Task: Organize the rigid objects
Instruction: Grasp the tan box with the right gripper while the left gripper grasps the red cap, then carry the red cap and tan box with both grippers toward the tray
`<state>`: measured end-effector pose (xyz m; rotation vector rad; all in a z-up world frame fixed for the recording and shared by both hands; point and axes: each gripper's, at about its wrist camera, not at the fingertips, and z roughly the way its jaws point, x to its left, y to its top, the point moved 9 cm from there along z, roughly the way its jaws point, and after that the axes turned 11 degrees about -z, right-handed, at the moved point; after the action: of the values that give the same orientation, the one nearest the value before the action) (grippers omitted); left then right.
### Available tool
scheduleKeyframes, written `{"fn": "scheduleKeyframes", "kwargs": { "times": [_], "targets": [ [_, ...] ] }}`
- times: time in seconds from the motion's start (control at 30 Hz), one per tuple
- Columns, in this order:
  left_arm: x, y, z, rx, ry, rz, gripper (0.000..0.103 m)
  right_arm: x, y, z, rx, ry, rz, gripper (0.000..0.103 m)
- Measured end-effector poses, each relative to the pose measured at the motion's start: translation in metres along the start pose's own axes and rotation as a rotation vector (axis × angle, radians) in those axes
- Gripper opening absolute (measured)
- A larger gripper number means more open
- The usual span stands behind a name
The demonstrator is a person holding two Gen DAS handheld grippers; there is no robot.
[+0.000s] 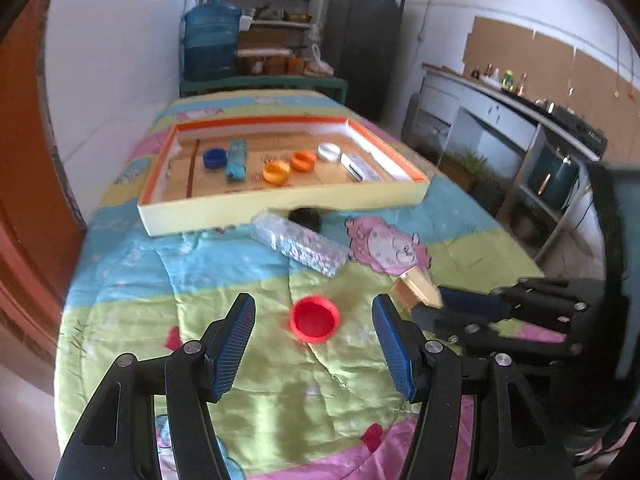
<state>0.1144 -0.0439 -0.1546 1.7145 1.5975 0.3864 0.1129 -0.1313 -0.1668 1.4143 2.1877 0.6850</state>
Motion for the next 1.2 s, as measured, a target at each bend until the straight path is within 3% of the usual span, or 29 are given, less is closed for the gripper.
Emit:
{"fn": "scheduleKeyframes", "kwargs": {
  "times": [0.27, 0.43, 0.97, 1.2],
  "targets": [
    [0.011, -0.012, 0.03, 0.077, 0.076, -0.032, 0.062, -0.012, -0.005, -0.003, -0.003, 0.001, 0.034, 0.019],
    [0.014, -0.012, 0.027, 0.058, 0.101, -0.027, 0.031, -0.012, -0.006, -0.001, 0.001, 0.005, 0.037, 0.019],
    [0.014, 0.012, 0.001, -0.002, 0.051, -0.073, 0.031, -0.013, 0.011, -0.008, -0.035, 0.012, 0.022, 0.019],
    [0.019, 0.028, -0.009, -0.044, 0.074, -0.086, 0.031, -0.013, 0.026, -0.011, -0.055, 0.007, 0.005, 0.019]
  ]
}}
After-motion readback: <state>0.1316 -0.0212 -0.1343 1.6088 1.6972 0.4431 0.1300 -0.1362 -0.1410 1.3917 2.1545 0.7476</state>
